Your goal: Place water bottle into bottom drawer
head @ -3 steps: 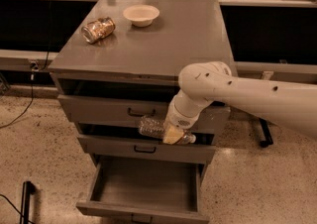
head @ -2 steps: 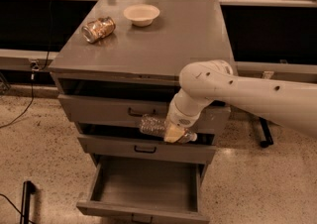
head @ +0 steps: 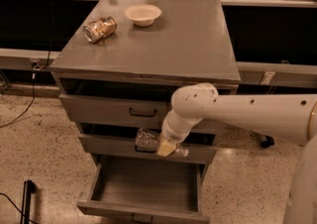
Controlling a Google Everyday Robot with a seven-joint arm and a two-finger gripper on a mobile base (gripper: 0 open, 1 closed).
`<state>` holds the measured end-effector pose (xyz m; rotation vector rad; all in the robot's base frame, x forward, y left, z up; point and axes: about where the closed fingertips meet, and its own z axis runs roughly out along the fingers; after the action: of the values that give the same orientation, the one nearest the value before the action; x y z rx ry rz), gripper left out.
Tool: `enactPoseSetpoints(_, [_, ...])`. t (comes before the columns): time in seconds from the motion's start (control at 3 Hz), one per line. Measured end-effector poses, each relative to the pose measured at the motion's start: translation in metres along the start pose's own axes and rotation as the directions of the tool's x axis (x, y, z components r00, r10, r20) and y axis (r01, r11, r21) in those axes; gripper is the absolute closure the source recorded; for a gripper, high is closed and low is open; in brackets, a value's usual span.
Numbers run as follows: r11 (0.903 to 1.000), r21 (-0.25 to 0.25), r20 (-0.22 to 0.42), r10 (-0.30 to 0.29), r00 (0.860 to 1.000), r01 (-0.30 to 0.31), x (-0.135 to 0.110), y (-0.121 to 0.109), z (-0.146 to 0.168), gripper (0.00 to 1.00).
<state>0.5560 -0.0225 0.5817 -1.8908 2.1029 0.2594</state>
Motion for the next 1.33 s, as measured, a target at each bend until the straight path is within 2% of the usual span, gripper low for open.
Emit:
enactPoseSetpoints(0.33, [0.9953, 0.036, -0.021, 0.091, 0.996, -0.09, 0.032, 0.038, 0.046, 1.0])
enactPoseSetpoints(0.67, [0.9855, 0.072, 0.051, 0.15, 0.987, -0.154, 0.051, 0.059, 0.071, 1.0])
enactPoseSetpoints(1.0, [0.9787, 0.125, 0.118, 0.149, 0.982, -0.163, 0.043, 0.046, 0.068, 1.0])
enactPoseSetpoints(1.33, [0.9805, 0.109, 0.102, 0.152, 0.983, -0.163, 0.057, 0.043, 0.083, 1.0])
